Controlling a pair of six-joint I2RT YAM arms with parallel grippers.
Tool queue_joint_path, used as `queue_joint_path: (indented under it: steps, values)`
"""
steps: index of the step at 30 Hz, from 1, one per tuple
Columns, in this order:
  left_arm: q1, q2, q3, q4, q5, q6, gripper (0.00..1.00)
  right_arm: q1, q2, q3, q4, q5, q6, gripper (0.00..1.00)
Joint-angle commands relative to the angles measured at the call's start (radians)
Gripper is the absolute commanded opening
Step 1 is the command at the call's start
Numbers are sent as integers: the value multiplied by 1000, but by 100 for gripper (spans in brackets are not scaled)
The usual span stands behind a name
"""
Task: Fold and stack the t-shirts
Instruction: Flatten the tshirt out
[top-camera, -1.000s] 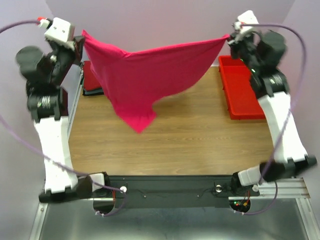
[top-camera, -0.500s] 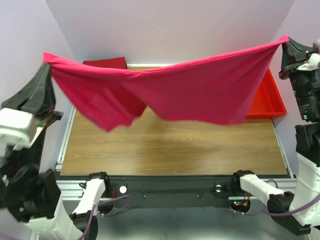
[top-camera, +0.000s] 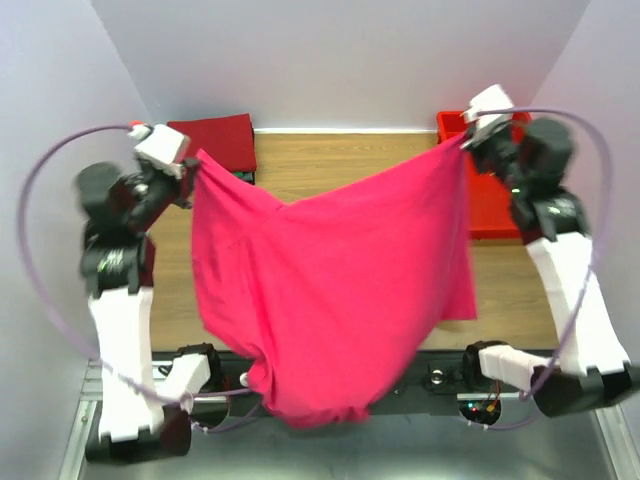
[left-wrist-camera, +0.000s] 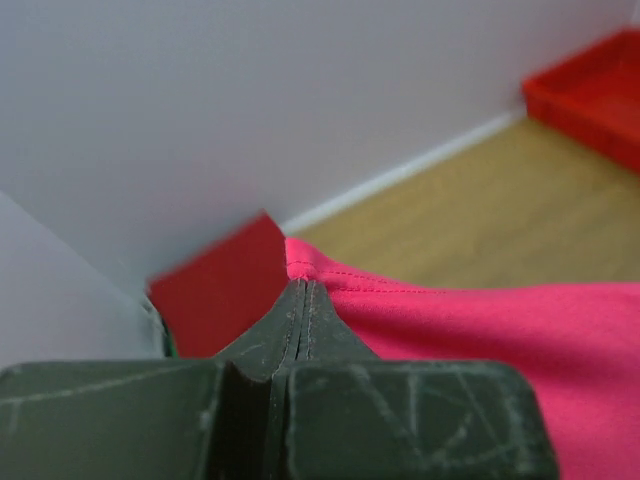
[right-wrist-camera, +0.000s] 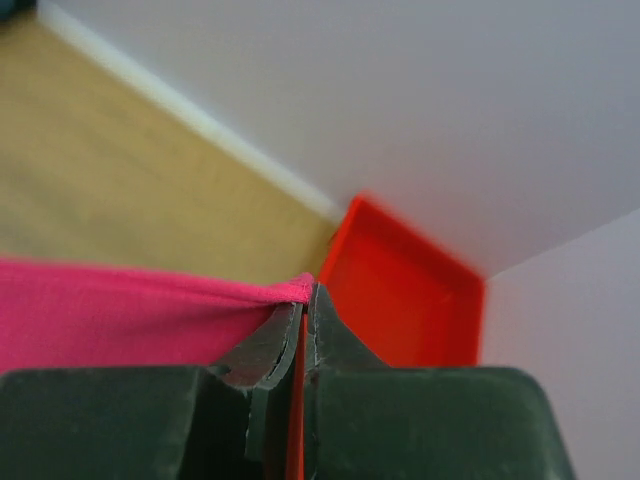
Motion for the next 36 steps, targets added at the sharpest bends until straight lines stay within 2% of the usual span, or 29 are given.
queue_joint_path:
  steps: [1,5,11,15,22,31,36]
  values:
    - [-9,48,-188,31,-11,49,0,-5,51,-198,28,-103,-46,0]
    - [-48,160,-318,158,-103,58,0,-4,174,-316,128,-130,-34,1]
    - [-80,424,-344,287,-194,87,0,2,492,-283,203,-152,-48,1]
    - [-80,572,-303,322,-257,69,0,5,688,-144,216,-141,-20,1]
    - [-69,732,-159,338,-360,87,0,7,910,82,213,-137,29,1]
    - [-49,838,14,267,-392,128,0,9,1032,279,203,-111,60,0]
    - [-48,748,-28,230,-303,174,0,9,984,247,199,-101,17,1]
